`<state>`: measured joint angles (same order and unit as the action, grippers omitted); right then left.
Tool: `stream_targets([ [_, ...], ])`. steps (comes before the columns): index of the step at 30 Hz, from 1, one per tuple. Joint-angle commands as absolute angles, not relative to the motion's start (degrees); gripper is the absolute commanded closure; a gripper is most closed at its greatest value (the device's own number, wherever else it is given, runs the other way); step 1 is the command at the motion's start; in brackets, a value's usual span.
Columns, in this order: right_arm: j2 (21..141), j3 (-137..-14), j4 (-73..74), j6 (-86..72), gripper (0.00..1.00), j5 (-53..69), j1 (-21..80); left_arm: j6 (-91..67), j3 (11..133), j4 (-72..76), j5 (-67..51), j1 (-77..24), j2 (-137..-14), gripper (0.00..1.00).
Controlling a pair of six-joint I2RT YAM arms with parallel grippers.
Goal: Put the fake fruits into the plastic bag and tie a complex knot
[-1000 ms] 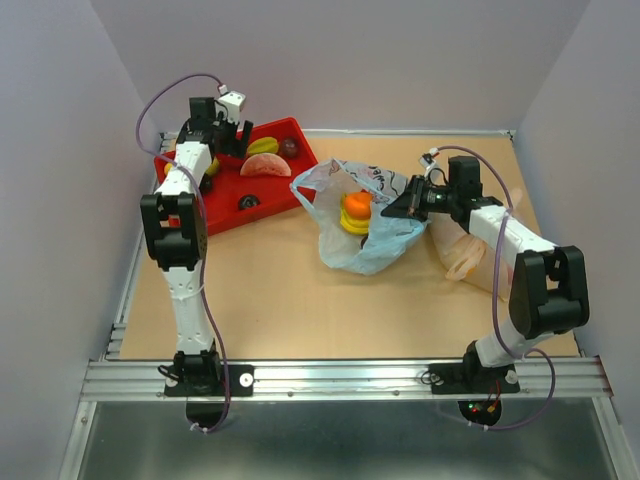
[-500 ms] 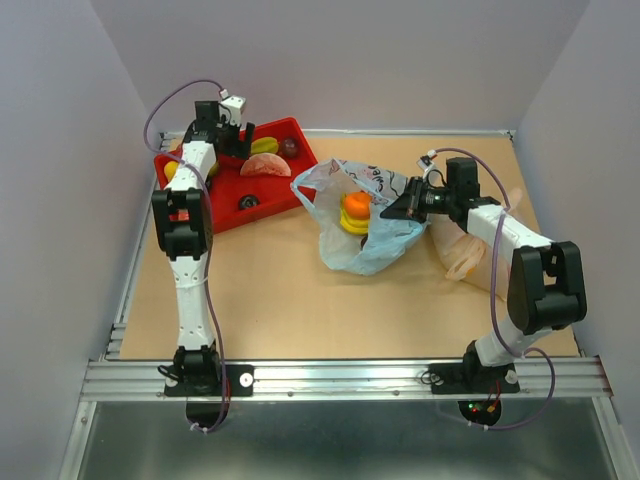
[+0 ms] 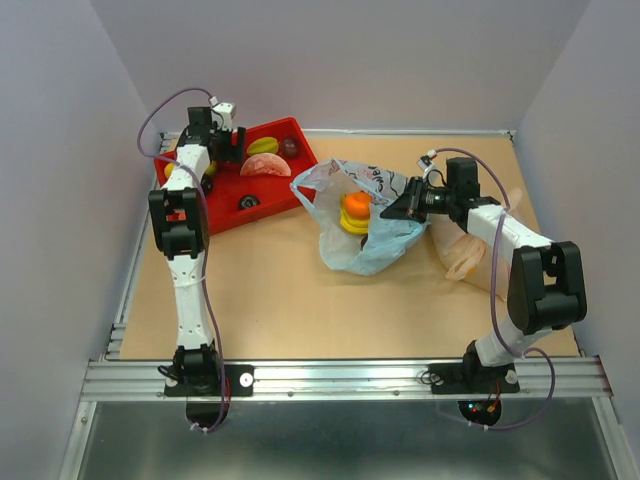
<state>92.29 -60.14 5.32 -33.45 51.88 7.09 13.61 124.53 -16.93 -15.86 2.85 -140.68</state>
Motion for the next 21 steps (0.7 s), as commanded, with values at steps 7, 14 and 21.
stream_targets([
  [7, 90.8, -60.1, 2.7, -33.9, 1.0, 52.1, 6.8, 10.6, 127.2, -15.3, -22.0, 3.4, -140.1, 0.23],
  [14, 89.6, -60.2, 2.7, -33.9, 1.0, 52.3, 6.8, 8.7, 114.4, -8.8, -34.1, 4.5, -121.9, 0.36],
  [21, 89.2, -61.2, 2.8, -33.6, 1.0, 53.0, 6.8, 5.6, 94.1, -4.2, -48.5, 4.2, -100.9, 0.37],
])
